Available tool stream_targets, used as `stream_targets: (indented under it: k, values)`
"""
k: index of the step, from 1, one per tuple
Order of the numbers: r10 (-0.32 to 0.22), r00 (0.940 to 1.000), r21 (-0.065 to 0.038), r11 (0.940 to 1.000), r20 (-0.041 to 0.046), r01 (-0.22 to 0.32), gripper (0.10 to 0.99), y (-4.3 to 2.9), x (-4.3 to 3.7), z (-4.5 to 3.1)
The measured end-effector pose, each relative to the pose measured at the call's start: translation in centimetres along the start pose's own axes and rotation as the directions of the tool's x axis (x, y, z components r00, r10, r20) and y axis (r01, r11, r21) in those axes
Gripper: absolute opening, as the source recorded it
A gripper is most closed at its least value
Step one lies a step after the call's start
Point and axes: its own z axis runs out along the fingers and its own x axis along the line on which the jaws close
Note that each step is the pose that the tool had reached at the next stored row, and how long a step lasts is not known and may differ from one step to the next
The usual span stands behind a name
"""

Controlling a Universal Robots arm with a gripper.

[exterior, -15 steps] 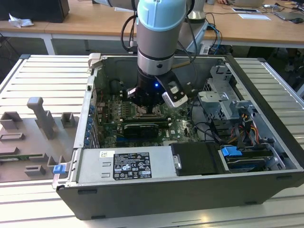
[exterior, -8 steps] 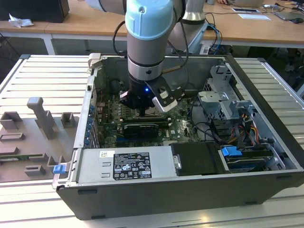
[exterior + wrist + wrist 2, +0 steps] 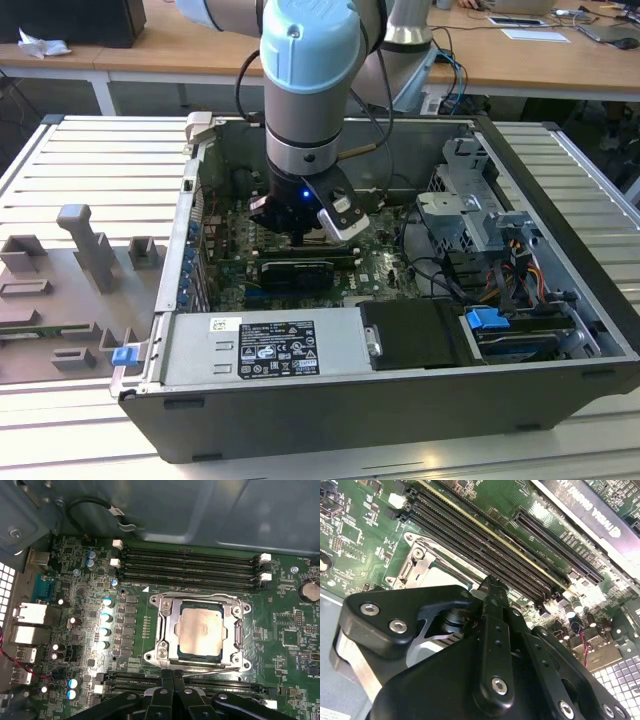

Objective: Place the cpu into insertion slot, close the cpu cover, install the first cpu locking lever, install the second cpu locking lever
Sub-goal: 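Install the second cpu locking lever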

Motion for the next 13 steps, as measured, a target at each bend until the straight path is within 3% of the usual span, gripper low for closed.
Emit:
stream_targets:
  k: [7, 11, 13]
  values:
    - [-0.001, 1.0, -0.005, 1.0, 0.0008, 0.001, 0.106, -0.11, 0.85, 0.11]
    - [-0.005, 1.0, -0.02, 0.9998, 0.0021, 0.005, 0.106, -0.17, 1.3, 0.46]
    - [-0.007, 1.0, -0.032, 0.9995, 0.0028, 0.007, 0.106, -0.25, 1.38, 0.79]
